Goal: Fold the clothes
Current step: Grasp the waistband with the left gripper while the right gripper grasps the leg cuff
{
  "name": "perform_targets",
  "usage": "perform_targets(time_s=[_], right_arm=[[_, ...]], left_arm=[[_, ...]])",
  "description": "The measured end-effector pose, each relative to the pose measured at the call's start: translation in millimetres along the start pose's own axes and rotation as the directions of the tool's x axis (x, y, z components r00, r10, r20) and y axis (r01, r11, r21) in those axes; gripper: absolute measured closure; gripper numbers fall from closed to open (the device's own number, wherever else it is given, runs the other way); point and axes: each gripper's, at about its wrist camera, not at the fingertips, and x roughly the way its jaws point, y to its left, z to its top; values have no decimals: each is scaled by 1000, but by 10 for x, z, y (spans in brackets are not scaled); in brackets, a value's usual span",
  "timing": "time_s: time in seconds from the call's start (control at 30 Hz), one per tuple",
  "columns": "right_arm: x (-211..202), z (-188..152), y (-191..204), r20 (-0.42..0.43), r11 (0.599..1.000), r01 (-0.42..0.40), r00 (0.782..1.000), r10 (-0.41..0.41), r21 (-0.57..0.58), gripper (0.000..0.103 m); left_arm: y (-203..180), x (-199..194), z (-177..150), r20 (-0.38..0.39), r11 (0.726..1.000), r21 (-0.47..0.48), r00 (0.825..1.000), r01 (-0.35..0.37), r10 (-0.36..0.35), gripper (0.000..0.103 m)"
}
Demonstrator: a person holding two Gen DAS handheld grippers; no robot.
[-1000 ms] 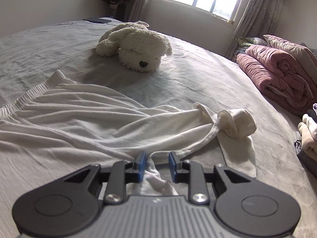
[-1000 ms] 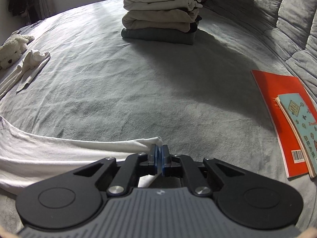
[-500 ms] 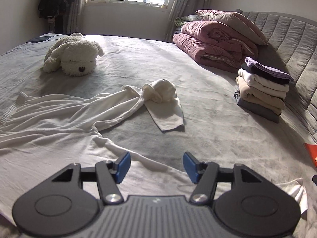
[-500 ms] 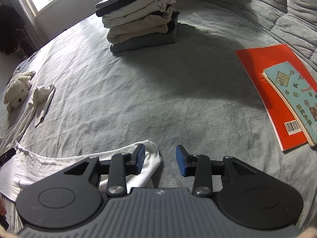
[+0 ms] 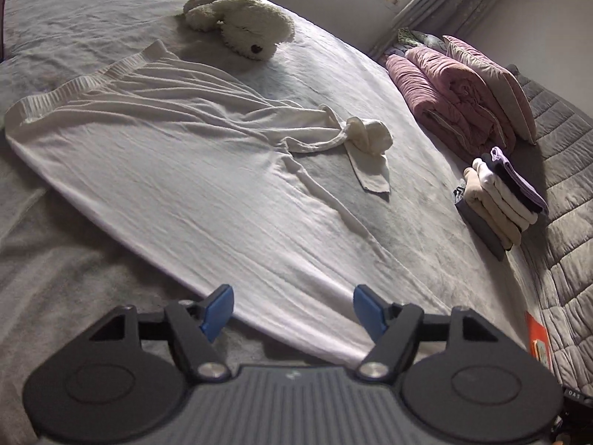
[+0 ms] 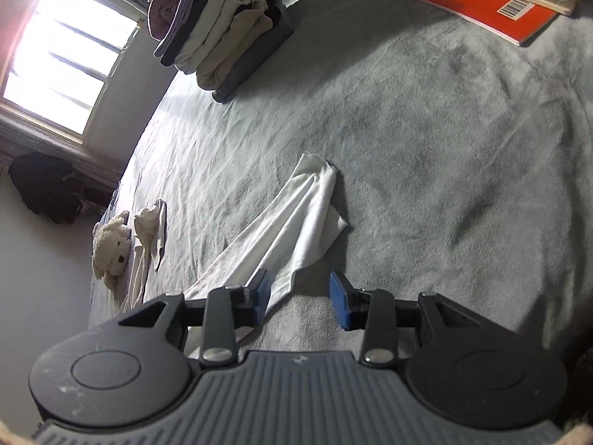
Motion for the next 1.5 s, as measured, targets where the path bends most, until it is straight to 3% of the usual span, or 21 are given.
perform_targets(time_s=[0.23,0.4,0.53,0.7,0.8,0.83,0.87,0.9,0.93,0.97,1.17,1.33,1.5], right_arm=[[54,-308,-58,85,992,-91,993,84,83,63],[105,-388,-67,155,984,-132,981,113,119,63],[160,-351,-93,213,977,-145,971,110,157,63],[198,-339,-134,280,968,-149,956,89,201,63],[220,-333,-151,317,962,-144,946,65,231,67],[230,-332,-148,324,964,-126,945,46,232,71],[241,-332,-143,331,967,-106,943,24,232,81],[253,-331,-139,338,969,-86,941,2,232,95],[240,-339,-132,347,972,-63,938,-21,227,97],[223,-349,-124,356,975,-39,933,-43,220,98],[1,-378,9,425,989,99,895,-135,106,99],[-141,-432,111,435,981,195,883,-175,-2,99],[-263,-473,74,417,970,239,886,-201,-40,99]], left_arm=[[835,-418,-8,119,972,-233,992,-12,40,32],[1294,-465,114,204,925,-375,979,60,20,43],[1398,-378,248,257,902,-426,965,64,52,48],[1374,-243,380,301,899,-436,948,39,105,53],[1380,-180,430,325,889,-456,936,27,138,62],[1397,-174,431,327,885,-465,933,20,151,66],[1416,-168,430,329,881,-473,930,13,164,69],[1435,-163,430,331,876,-482,927,5,176,79],[1447,-151,436,323,873,-487,926,-14,195,93],[1458,-139,443,313,870,-491,925,-34,213,100],[1428,-284,387,325,875,-477,910,-76,257,102],[1374,-444,333,325,876,-465,896,-127,302,102],[1288,-643,348,348,886,-434,876,-166,334,102]])
